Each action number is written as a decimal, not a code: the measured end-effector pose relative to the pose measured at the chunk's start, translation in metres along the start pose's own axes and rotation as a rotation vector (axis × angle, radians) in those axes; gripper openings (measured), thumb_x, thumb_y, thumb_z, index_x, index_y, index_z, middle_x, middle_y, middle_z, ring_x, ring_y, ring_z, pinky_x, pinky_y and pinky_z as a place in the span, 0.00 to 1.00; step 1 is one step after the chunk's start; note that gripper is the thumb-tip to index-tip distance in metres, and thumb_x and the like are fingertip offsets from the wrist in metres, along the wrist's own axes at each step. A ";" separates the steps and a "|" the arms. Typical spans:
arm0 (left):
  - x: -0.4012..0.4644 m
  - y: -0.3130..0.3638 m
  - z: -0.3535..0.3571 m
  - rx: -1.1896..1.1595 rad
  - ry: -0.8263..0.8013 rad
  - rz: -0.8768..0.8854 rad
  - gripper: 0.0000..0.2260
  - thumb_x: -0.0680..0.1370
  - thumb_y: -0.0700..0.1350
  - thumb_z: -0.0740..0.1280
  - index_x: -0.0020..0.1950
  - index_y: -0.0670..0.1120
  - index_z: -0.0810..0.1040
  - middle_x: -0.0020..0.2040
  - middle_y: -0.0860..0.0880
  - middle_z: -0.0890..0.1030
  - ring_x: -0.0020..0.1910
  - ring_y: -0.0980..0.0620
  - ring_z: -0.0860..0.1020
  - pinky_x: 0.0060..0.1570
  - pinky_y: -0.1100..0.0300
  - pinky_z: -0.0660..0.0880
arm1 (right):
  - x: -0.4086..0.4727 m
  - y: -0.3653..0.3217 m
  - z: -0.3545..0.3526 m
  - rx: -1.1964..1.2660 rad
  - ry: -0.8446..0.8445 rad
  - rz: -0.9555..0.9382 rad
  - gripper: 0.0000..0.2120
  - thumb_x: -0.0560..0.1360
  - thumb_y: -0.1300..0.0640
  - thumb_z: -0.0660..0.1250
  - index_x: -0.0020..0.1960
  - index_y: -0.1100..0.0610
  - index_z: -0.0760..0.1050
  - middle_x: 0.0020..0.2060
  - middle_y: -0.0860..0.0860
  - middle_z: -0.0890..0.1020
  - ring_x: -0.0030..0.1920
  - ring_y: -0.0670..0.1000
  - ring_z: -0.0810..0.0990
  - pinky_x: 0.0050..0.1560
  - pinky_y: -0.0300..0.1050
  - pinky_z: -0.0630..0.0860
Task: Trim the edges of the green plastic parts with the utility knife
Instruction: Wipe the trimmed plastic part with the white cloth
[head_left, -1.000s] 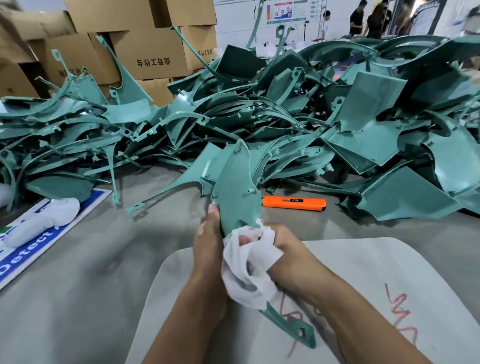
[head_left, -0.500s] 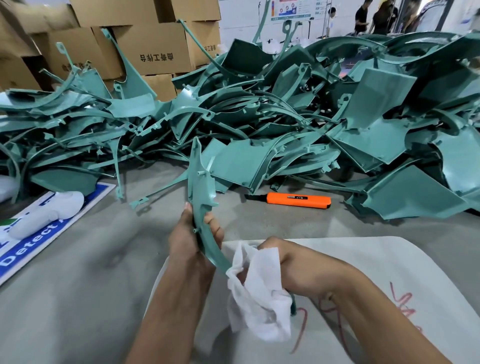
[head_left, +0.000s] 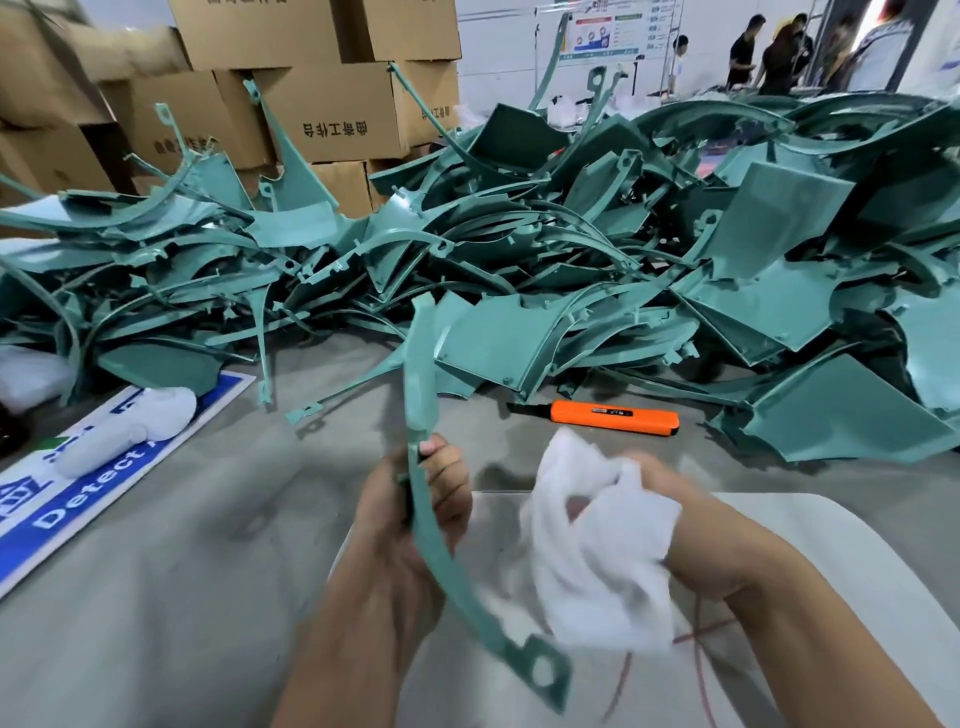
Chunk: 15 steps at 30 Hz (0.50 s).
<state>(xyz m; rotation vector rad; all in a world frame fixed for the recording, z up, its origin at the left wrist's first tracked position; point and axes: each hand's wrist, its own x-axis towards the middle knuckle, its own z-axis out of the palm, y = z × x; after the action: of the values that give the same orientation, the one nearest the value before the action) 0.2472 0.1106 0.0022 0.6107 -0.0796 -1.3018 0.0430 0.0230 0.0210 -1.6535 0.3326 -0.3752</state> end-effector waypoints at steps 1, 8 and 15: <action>-0.002 0.002 -0.001 0.044 -0.022 -0.008 0.10 0.77 0.42 0.56 0.35 0.47 0.66 0.22 0.53 0.63 0.18 0.57 0.56 0.15 0.65 0.56 | 0.002 0.000 -0.001 0.146 0.162 -0.009 0.03 0.64 0.58 0.71 0.35 0.52 0.84 0.32 0.49 0.81 0.33 0.47 0.77 0.33 0.38 0.74; 0.011 -0.031 0.010 0.696 0.348 0.254 0.16 0.85 0.49 0.62 0.44 0.41 0.81 0.33 0.42 0.83 0.26 0.49 0.80 0.29 0.61 0.76 | 0.030 0.008 0.019 0.521 0.498 0.100 0.03 0.67 0.65 0.66 0.37 0.63 0.72 0.35 0.58 0.70 0.33 0.53 0.71 0.37 0.44 0.73; 0.000 -0.039 0.015 0.696 0.123 0.161 0.12 0.82 0.47 0.66 0.53 0.40 0.84 0.42 0.41 0.85 0.34 0.46 0.82 0.32 0.58 0.78 | 0.024 0.018 0.013 0.183 0.800 -0.088 0.13 0.72 0.59 0.73 0.30 0.53 0.75 0.26 0.46 0.76 0.26 0.45 0.72 0.29 0.37 0.69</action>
<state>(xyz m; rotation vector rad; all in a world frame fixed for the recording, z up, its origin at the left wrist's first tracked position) 0.2077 0.0999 -0.0033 1.2472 -0.4840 -1.0628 0.0699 0.0221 0.0031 -1.2793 0.7905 -1.1030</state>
